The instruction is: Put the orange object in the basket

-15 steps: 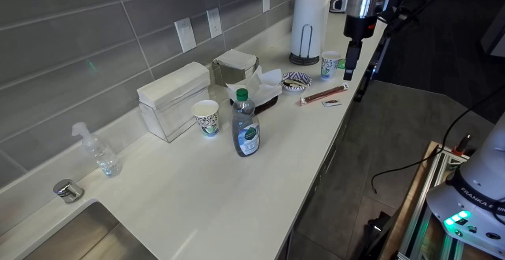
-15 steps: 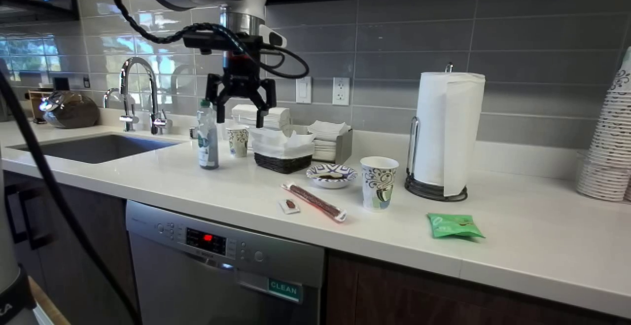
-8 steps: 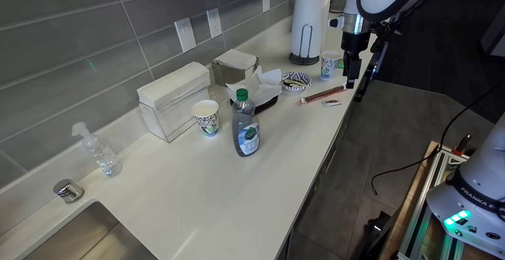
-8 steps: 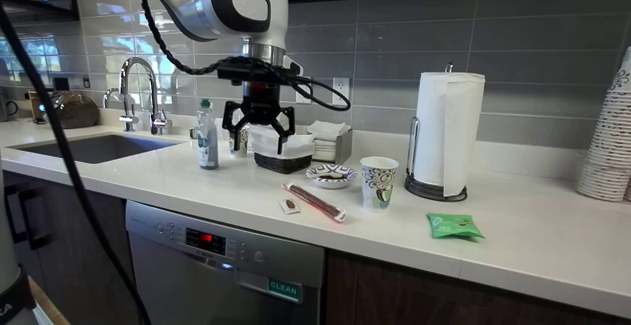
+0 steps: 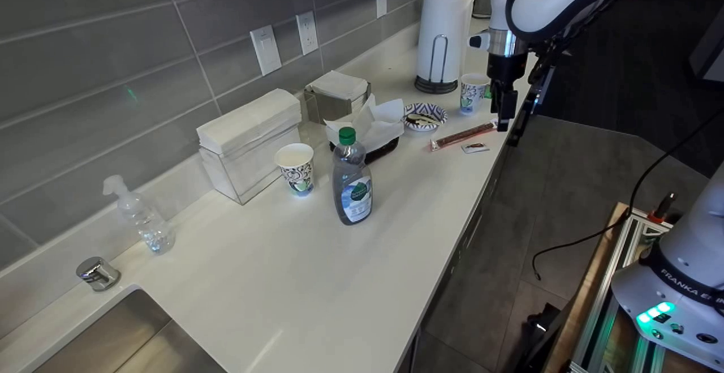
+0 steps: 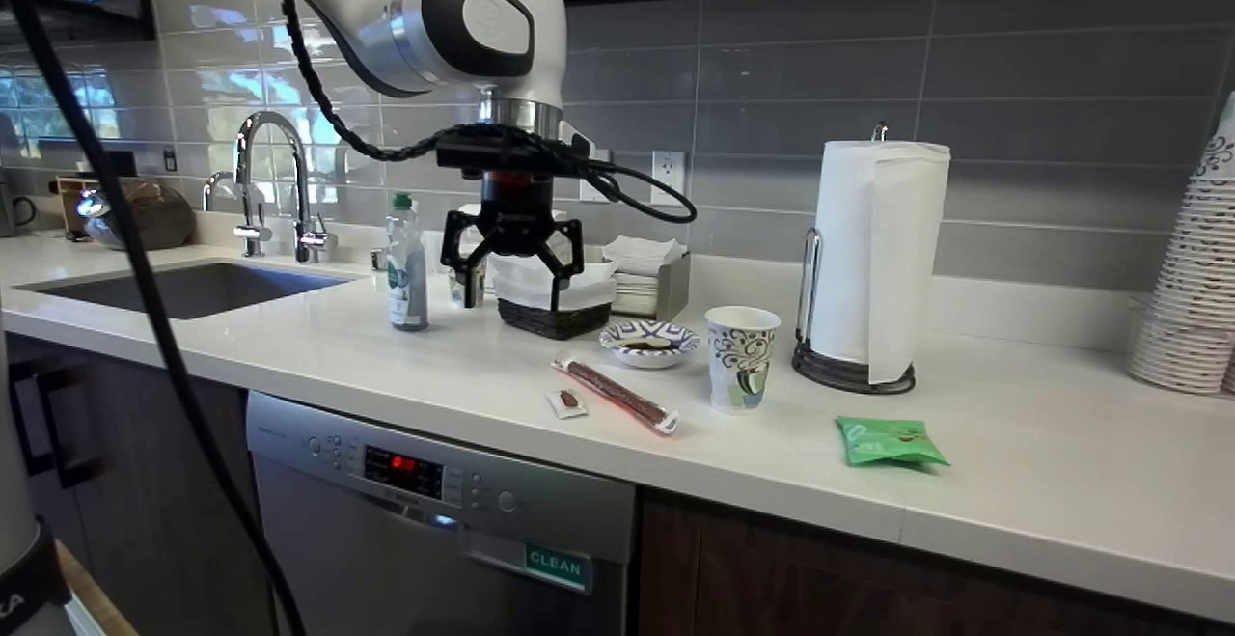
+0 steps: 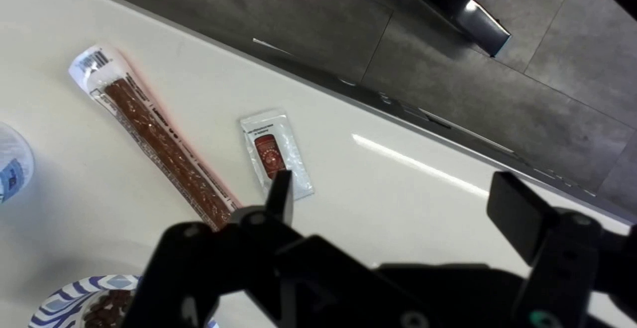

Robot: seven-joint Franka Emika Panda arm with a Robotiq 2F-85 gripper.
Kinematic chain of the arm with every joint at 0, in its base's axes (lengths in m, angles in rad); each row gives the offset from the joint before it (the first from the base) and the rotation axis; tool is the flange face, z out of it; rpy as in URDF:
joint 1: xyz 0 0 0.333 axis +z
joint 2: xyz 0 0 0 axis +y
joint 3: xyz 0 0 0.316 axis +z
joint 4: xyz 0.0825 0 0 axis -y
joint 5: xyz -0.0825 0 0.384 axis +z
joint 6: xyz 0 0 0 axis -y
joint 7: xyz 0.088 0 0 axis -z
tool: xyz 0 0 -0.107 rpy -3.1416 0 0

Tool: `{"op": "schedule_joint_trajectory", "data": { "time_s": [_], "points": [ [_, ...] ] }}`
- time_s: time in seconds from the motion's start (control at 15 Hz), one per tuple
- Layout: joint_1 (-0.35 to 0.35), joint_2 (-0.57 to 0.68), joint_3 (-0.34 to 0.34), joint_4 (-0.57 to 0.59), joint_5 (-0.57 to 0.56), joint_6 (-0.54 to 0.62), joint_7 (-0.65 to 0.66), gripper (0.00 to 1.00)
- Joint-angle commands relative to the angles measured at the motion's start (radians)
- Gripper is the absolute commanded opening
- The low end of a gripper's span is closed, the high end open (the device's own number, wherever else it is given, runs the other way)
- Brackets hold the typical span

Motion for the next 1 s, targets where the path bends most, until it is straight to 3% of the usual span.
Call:
{"op": "schedule_joint_trajectory", "data": {
  "time_s": [0.0,0.33,0.53,0.67,0.73,0.93],
  "points": [
    [-0.017,0.051,0.003,-0.024,-0.059,0.105,-0.062,1.00],
    [-0.021,0.127,-0.009,-0.060,-0.021,0.263,-0.207,0.98],
    [-0.035,0.176,-0.004,-0.076,-0.026,0.375,-0.259,0.85],
    [-0.042,0.205,-0.002,-0.083,-0.019,0.448,-0.287,0.81],
    [-0.044,0.221,0.000,-0.084,-0.010,0.473,-0.301,0.73],
    [-0.049,0.262,0.011,-0.083,0.006,0.528,-0.330,0.66]
  ]
}}
